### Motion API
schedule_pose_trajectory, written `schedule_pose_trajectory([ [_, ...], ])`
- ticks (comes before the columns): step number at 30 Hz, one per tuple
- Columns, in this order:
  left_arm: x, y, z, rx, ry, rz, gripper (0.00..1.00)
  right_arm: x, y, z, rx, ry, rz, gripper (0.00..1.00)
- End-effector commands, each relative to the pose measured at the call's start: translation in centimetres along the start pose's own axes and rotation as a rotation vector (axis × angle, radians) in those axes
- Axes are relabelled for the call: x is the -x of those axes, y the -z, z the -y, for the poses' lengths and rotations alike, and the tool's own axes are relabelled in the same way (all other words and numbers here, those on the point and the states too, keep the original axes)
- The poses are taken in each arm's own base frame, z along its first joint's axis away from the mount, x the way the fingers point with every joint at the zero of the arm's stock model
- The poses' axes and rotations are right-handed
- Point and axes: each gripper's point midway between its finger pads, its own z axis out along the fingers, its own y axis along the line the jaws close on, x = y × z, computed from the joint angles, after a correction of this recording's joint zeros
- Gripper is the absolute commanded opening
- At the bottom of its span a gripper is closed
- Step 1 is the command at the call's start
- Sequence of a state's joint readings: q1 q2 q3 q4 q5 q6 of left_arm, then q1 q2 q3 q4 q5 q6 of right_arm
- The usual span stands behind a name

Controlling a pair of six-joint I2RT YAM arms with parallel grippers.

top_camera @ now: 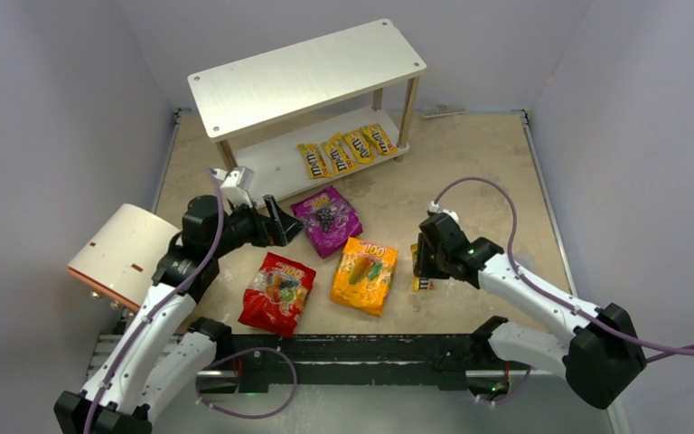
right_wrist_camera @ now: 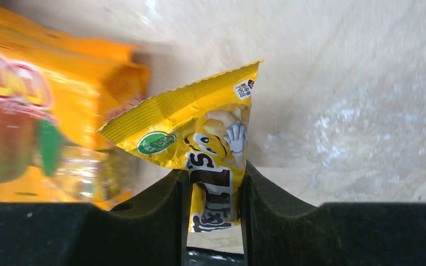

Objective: Place and organize the candy bags onto the shelf

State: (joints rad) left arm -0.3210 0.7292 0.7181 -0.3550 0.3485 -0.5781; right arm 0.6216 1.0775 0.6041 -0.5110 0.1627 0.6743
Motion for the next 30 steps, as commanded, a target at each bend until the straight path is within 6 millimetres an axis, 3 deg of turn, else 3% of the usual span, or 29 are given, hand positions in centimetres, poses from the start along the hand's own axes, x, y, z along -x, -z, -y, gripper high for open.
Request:
schedule_pose_trajectory([
  [1,-0.6,-1.8,3.1,-0.228,0.061,-0.027,1.00,5.3,2.7,-3.8,0.143,0.077,0.164,0.37],
  [4,-1.5,-3.1,4.9,-0.307,0.074,-0.046,1.00,7.1,4.4,-6.6,0.281,0.111,0.236,0.37],
  [8,-3.9,-5.4,8.9,-0.396,0.057,-0.111,1.00,8.0,6.0,-9.9,0.460,0.146,0.286,0.35],
  [14,-5.7,-10.5,10.1,-0.285,0.105,-0.128,0.96,7.8,7.0,-12.9,0.596,0.201,0.303,0.35],
  [19,-6.5,-12.2,10.3,-0.264,0.159,-0.131,0.92,7.9,6.8,-13.3,0.582,0.221,0.319,0.36],
  [24,-5.7,-12.4,11.1,-0.274,0.175,-0.070,0.92,7.5,5.6,-13.2,0.545,0.241,0.286,0.37],
  [30,-5.0,-12.5,11.5,-0.262,0.121,-0.020,0.91,7.7,5.6,-13.3,0.530,0.247,0.294,0.37],
])
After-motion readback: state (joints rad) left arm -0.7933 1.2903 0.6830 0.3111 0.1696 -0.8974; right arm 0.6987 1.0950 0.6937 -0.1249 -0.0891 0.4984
